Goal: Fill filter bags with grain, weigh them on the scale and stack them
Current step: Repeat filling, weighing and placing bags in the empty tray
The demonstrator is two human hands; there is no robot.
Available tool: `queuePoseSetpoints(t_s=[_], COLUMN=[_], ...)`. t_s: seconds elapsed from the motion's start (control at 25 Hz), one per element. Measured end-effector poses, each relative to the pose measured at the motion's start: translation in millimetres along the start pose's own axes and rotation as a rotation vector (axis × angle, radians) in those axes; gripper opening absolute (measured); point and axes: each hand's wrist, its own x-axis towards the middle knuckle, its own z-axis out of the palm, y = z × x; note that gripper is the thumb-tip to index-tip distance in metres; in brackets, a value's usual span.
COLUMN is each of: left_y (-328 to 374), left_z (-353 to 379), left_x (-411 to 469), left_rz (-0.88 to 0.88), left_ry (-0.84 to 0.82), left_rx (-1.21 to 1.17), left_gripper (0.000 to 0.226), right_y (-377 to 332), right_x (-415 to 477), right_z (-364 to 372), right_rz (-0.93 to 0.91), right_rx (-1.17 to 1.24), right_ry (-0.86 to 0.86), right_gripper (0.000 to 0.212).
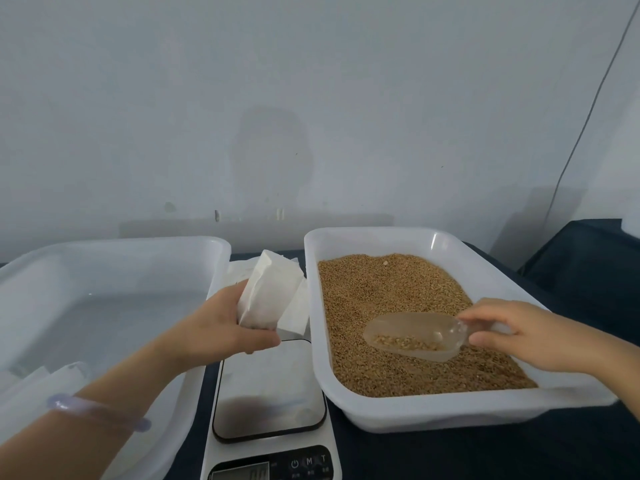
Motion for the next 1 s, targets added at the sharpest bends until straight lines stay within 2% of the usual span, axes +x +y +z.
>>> queuePoseSetpoints(t_s=[0.2, 0.36, 0.6, 0.84, 1.0], left_y=[31.4, 43.1, 31.1, 24.8, 24.6], left_z=[18.4, 54.9, 97.6, 105.4, 105.8], left_x=[9.4, 29.6, 45.3, 45.8, 43.7], left_rz=[0.04, 0.062, 0.059, 0.016, 0.009], left_ry=[0.038, 0.115, 0.2, 0.226, 0.229], left_rx=[0.011, 0.315, 0.417, 0.44, 0.445], left_gripper=[0.033, 0.046, 0.033, 0.031, 0.033], right_y=[3.2, 5.9, 16.6, 33.9, 39.5], right_x=[-6.6, -11.3, -18.6, -22.4, -25.5], right_z=[-12.2, -22.1, -35.4, -27.8, -25.2], right_rz=[0.007, 0.052, 0.068, 0.101, 0.096], right_rx=[-0.023, -0.096, -0.392, -0.415, -0.334], right_ry=[0.094, 0.169, 0.168, 0.167, 0.188], right_gripper=[0.03, 0.032, 0.029, 0.031, 0.031])
